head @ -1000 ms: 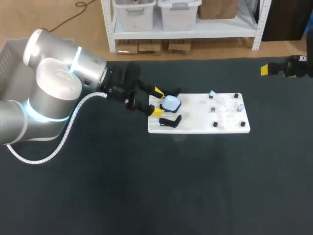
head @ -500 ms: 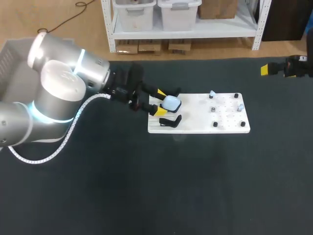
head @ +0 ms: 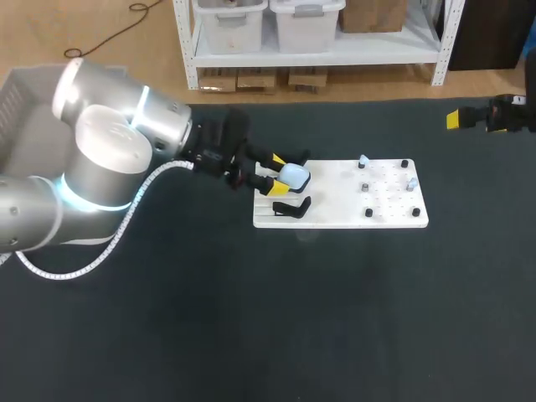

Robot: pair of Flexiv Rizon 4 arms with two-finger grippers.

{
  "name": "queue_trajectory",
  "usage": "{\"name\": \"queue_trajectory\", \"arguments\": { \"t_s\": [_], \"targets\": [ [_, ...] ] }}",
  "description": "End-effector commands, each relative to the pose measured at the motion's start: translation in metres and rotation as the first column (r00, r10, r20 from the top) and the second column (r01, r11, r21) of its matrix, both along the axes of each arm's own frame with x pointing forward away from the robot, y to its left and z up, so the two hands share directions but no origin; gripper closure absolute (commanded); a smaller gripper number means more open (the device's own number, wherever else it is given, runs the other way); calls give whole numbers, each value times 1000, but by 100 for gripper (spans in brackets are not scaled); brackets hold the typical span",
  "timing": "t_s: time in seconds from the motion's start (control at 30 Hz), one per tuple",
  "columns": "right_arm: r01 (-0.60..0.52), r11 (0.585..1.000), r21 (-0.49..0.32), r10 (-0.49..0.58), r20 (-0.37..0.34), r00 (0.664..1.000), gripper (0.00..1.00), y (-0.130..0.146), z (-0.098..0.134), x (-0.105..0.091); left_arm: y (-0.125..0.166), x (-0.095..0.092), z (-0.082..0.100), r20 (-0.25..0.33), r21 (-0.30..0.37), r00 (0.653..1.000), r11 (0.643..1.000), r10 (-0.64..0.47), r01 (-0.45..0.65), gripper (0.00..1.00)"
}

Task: Pick up each earbud case from the left stands, insert the matching earbuds, close the lid, and place the case in the box.

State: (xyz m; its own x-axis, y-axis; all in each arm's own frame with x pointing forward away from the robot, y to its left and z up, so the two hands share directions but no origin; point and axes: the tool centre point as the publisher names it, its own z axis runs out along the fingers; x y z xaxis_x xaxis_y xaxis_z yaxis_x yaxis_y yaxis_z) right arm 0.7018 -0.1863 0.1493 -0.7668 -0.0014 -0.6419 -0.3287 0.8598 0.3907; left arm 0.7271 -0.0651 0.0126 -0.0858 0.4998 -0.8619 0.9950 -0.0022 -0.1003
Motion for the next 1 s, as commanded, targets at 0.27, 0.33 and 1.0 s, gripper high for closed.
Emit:
{"name": "queue_trajectory", "arguments": {
  "t_s": [0.27, 0.33, 1.0],
  "targets": [
    [1, 1000, -1, -1, 0, 1000, 0, 0, 0, 0, -4, 1, -1, -2, -8, 1000, 1000, 17, -17, 51],
    [1, 1000, -1, -1, 0, 1000, 0, 0, 0, 0, -5, 1, -2, -3, -9, 1000, 1000, 20, -20, 51],
    [1, 1000, -1, -1, 0, 1000, 0, 0, 0, 0, -9, -2, -4, 1, -12, 1000, 1000, 23, -23, 72]
  ]
}}
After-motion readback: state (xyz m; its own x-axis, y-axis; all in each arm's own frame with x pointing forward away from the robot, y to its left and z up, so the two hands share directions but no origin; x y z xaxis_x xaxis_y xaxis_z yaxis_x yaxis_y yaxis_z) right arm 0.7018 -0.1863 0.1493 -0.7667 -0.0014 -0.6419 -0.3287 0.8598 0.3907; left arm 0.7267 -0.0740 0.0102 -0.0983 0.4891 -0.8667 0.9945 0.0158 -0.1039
